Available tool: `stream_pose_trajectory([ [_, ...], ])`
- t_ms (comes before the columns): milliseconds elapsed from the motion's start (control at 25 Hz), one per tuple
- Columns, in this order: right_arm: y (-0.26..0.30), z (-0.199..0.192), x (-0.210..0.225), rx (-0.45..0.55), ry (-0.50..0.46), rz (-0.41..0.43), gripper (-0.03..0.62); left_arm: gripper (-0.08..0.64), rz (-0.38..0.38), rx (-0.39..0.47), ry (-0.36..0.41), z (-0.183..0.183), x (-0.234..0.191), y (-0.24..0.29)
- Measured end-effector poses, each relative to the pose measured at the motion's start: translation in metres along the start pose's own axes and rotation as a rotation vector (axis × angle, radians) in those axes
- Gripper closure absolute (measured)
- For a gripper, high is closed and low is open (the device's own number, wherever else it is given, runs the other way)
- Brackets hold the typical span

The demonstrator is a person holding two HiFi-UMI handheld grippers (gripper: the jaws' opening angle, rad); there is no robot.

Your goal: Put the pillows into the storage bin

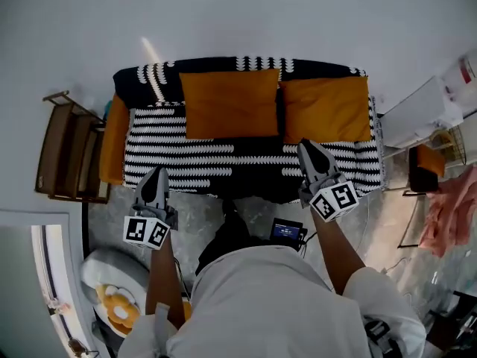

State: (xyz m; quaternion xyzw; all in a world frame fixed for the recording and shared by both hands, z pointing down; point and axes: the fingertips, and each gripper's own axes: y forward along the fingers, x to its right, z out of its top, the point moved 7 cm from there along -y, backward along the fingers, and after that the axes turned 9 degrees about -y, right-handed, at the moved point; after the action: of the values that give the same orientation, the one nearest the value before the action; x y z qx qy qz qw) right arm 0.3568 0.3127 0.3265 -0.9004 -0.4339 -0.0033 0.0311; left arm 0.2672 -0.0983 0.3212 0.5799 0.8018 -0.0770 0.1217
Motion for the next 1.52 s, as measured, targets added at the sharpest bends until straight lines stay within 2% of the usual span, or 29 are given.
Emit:
stream_pose_trajectory([
  [80,0.022,-0.012,0.009,-0.014,0.04,-0.032,0.552,0.552,-0.012,-0.022,-0.003,-0.001,-0.019,0.026],
  [280,0.08,-0.028,0.009,-0.057,0.031,-0.058,0.543,0.551,-0.032,-0.079,-0.027,-0.007,-0.075,0.083],
  [400,0.11,-0.044,0.014,-0.102,0.035,-0.067,0.465,0.551,-0.045,-0.112,-0.077,-0.021,-0.108,0.116],
  [560,0.138,-0.073,0.024,-0.156,0.05,-0.12,0.451,0.549,-0.06,-0.165,-0.111,-0.043,-0.148,0.149],
  [640,0.147,-0.092,0.035,-0.196,0.065,-0.145,0.44,0.5,-0.046,-0.193,-0.123,-0.056,-0.168,0.164],
  [760,0.162,-0.123,0.053,-0.257,0.078,-0.167,0.434,0.465,-0.015,-0.248,-0.122,-0.082,-0.197,0.187],
  [880,0.181,-0.162,0.069,-0.323,0.087,-0.163,0.431,0.421,0.015,-0.319,-0.121,-0.114,-0.224,0.208],
  [1040,0.21,-0.234,0.094,-0.431,0.108,-0.136,0.411,0.403,0.044,-0.408,-0.133,-0.164,-0.255,0.242],
  [1200,0.237,-0.296,0.128,-0.502,0.126,-0.15,0.402,0.36,0.071,-0.497,-0.142,-0.22,-0.281,0.277],
  [1360,0.252,-0.351,0.157,-0.556,0.174,-0.157,0.391,0.356,0.082,-0.566,-0.139,-0.265,-0.306,0.311],
  [1520,0.272,-0.402,0.176,-0.612,0.171,-0.128,0.376,0.351,0.115,-0.626,-0.147,-0.304,-0.34,0.338],
])
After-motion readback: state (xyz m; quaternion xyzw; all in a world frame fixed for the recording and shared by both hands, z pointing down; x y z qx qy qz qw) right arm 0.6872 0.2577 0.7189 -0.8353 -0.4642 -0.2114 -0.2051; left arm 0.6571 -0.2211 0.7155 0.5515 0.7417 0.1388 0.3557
